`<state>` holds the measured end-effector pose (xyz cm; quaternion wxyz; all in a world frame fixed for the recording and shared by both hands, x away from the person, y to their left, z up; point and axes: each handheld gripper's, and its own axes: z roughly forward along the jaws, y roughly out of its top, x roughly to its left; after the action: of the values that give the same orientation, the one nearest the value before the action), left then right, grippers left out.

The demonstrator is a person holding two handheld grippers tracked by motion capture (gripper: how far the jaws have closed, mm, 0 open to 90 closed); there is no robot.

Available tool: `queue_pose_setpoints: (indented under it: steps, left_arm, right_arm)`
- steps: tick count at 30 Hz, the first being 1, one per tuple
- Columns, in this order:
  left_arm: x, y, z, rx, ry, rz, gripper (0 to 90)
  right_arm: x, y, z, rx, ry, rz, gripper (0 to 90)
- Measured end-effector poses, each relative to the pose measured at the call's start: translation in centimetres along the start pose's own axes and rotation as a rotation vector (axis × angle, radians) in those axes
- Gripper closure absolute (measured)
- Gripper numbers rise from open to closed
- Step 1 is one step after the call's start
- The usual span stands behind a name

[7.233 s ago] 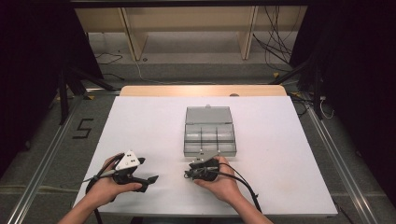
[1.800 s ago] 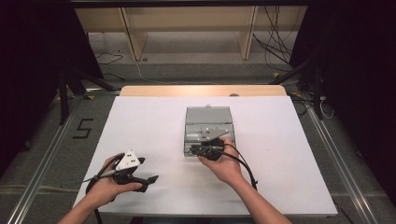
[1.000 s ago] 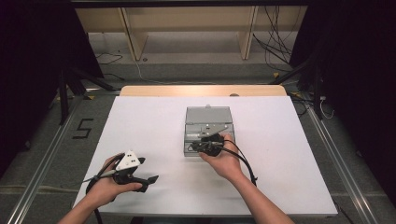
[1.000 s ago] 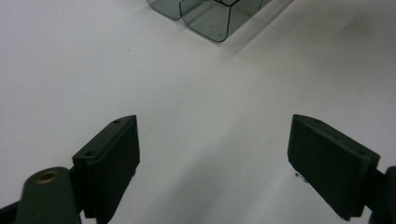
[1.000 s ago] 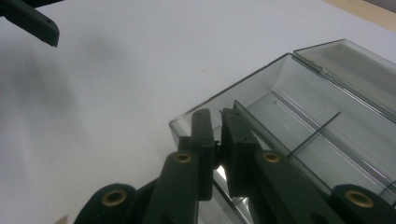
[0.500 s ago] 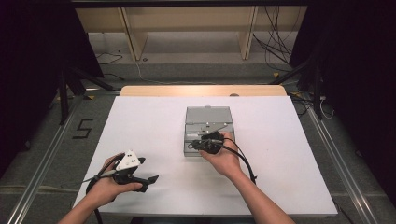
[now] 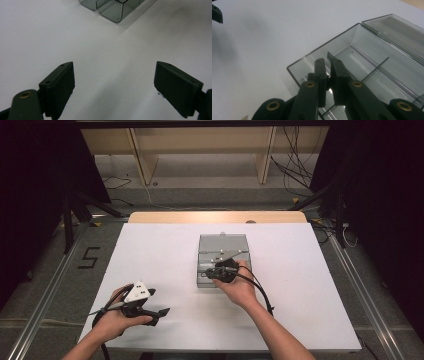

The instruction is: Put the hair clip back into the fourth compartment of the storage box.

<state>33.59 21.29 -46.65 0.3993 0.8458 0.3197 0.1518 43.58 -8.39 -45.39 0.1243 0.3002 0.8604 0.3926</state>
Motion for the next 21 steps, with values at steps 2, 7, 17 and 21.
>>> queue_pose_setpoints:
  steps: [2, 7, 17, 21]
  left_arm:
    - [0.03, 0.00, 0.00, 0.001, 0.002, 0.004, 16.7]
    - [0.01, 0.01, 0.01, 0.000, 0.001, 0.003, 16.7]
    - [0.02, 0.01, -0.01, 0.000, 0.002, 0.004, 16.7]
    - [-0.01, 0.01, 0.01, 0.000, 0.000, 0.001, 16.7]
  right_arm:
    - [-0.01, -0.01, 0.03, 0.004, -0.002, 0.002, 84.3]
    - [-0.10, 0.12, 0.11, 0.004, -0.004, 0.004, 84.3]
    - [-0.25, 0.37, 0.61, 0.016, -0.005, 0.009, 84.3]
    - [-0.35, 0.39, 0.75, 0.021, -0.006, 0.015, 84.3]
